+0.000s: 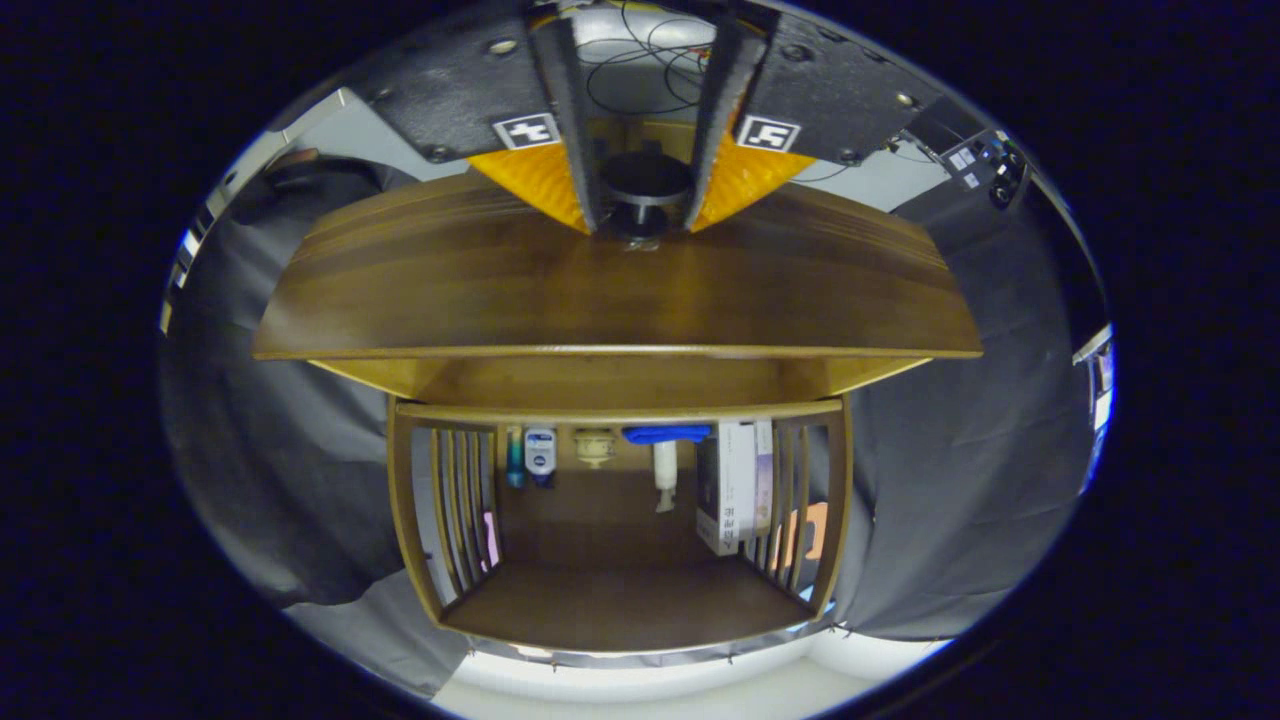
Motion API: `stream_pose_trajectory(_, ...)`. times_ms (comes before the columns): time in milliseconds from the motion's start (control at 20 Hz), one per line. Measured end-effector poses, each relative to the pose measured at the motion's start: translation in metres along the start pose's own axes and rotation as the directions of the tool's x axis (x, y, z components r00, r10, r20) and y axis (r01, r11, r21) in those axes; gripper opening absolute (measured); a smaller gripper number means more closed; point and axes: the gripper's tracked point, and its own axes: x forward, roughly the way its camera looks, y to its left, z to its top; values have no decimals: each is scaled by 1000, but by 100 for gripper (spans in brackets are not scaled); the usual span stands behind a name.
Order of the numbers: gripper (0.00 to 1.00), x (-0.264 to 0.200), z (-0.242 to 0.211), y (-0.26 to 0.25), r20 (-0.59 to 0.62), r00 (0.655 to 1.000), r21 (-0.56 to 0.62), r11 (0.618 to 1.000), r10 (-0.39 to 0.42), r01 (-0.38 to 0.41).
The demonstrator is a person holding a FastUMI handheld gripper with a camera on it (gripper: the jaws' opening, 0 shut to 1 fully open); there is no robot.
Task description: Pull open the drawer, take out the items inside it, and place them on the countertop above the cabinet.
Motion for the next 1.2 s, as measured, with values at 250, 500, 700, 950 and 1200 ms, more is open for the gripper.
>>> stream_pose_trajectory(250, 100, -28, 51, -31, 121, 992, 10, 1000, -30, 29)
stream_pose_trajectory(500, 100, -34, 120, -58, 188, 981, 65, 998, -36, 24)
stream_pose_trajectory(700, 100, -10, 175, -66, 171, 985, 115, 993, -29, 10)
stream_pose_trajectory(950, 100, 39, 217, -40, 44, 998, 78, 996, 40, -44)
stream_pose_trajectory(1200, 100, 84, 202, -3, -210, 974, 24, 996, 88, -84)
